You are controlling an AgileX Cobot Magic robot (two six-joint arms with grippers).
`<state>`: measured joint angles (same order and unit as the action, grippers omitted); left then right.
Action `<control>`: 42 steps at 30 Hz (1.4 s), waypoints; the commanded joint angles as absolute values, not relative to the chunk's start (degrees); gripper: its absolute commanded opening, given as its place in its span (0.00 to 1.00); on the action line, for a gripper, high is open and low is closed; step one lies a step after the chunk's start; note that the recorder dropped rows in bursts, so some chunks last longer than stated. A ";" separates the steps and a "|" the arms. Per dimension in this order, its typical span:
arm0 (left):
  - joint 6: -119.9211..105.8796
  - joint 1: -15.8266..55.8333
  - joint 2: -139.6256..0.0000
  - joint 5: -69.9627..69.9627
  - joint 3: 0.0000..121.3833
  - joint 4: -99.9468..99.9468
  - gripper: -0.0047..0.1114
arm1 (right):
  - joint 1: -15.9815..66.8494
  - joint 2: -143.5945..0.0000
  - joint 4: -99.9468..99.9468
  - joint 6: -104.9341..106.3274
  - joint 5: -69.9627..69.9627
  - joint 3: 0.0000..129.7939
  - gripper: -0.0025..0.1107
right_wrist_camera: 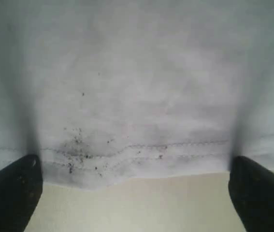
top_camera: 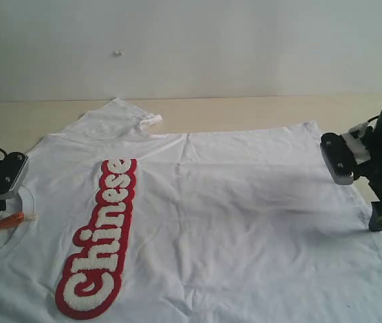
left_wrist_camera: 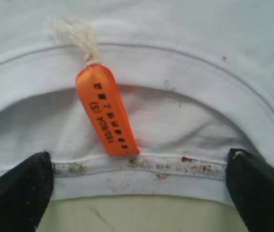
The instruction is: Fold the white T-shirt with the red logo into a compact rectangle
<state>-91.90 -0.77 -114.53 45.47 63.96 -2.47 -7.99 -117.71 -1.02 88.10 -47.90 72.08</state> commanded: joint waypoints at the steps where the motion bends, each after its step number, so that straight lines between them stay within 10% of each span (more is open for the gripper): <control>1: -91.27 -1.03 -116.57 41.56 62.87 0.00 0.84 | -8.34 -118.71 -1.00 91.37 -47.48 72.42 0.94; 42: -91.27 -1.03 -116.57 41.56 62.87 0.00 0.84 | -8.34 -118.81 2.93 92.21 -42.67 72.42 0.94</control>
